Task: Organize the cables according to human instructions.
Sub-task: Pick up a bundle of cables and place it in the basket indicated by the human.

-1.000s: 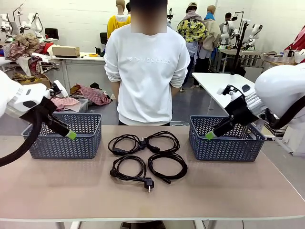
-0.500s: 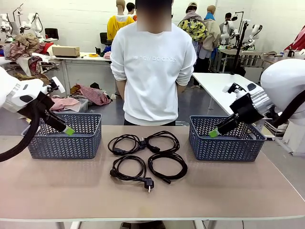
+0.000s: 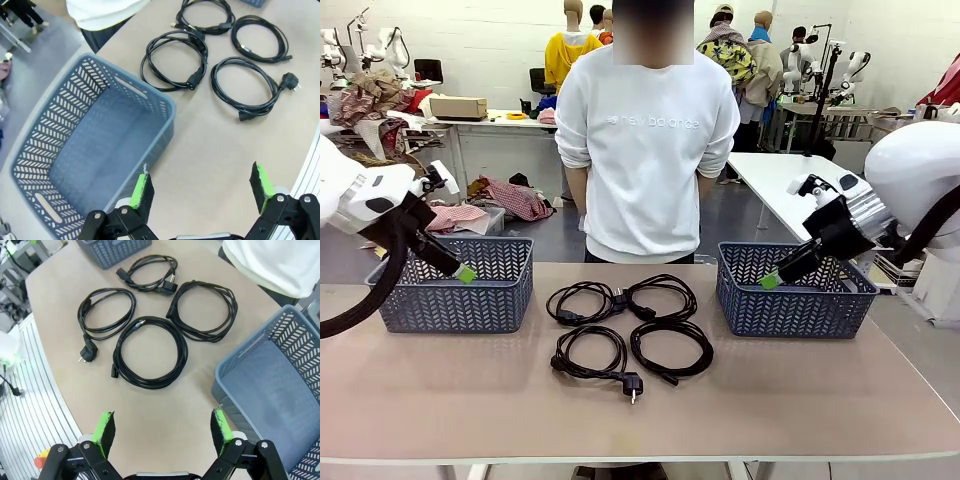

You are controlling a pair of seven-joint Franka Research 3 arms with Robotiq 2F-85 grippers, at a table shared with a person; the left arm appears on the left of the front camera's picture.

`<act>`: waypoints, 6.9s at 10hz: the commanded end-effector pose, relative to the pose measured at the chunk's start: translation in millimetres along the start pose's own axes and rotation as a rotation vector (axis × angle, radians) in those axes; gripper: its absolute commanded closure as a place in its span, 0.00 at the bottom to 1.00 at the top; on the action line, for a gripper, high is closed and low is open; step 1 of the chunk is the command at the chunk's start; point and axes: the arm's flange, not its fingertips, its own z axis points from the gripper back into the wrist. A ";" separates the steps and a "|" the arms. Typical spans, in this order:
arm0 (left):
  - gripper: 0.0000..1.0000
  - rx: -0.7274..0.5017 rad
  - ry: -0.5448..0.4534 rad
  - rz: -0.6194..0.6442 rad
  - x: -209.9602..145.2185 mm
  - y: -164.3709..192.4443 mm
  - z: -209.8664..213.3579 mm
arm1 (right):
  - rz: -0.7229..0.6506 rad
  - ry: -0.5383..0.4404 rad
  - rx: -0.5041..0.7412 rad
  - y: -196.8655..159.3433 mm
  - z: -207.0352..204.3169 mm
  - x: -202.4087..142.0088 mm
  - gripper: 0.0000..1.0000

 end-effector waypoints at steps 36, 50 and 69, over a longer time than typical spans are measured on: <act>0.00 -0.226 0.377 -0.537 85.5 -119.1 -160.8 | 0.001 -0.020 0.015 -1.5 -1.7 1.0 0.00; 0.00 -0.234 0.500 -0.571 100.9 -158.0 -228.8 | 0.001 -0.020 0.015 -1.5 -1.7 1.0 0.00; 0.60 -0.252 0.586 -0.619 92.0 -165.5 -279.1 | 0.001 -0.020 0.015 -1.5 -1.7 1.0 0.00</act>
